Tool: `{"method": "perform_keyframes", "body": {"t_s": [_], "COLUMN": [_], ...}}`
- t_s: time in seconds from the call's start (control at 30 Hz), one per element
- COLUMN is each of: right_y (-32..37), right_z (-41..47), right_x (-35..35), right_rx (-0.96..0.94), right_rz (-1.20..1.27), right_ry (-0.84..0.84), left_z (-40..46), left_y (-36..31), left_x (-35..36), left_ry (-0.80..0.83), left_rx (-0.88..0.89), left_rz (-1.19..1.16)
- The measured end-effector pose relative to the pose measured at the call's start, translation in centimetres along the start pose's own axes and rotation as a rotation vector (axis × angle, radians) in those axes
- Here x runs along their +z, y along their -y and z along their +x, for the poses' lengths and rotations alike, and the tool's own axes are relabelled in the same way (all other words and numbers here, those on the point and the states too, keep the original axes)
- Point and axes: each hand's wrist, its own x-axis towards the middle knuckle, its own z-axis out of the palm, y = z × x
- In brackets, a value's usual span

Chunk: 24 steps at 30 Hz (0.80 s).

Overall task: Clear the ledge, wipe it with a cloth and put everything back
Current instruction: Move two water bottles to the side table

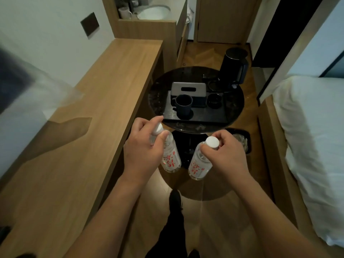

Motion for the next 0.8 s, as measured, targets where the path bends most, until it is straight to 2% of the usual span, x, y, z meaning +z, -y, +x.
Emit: {"method": "perform_keyframes", "body": {"t_s": [0.27,0.4,0.6,0.8], "right_y": [3.0,4.8,5.4,4.8], "right_z": [14.9,21.6,30.3,37.7], "right_x": [3.0,3.1,3.0,2.6], "right_rx": [-0.025,-0.043,-0.034,-0.038], "right_rz": [-0.01,0.012,0.033,0.051], "right_ry": [0.06,0.009,-0.024,0.053], "left_z": [14.7,21.5,28.5,33.1], "left_y": [5.0,5.8,6.8,7.2], "left_x": [4.0,5.6,9.4,12.5], "left_ry": [-0.029,-0.047,-0.061,-0.105], "left_rx": [0.004,-0.016,-0.052,-0.107], "left_rz": [0.067,0.05,0.034,0.074]}}
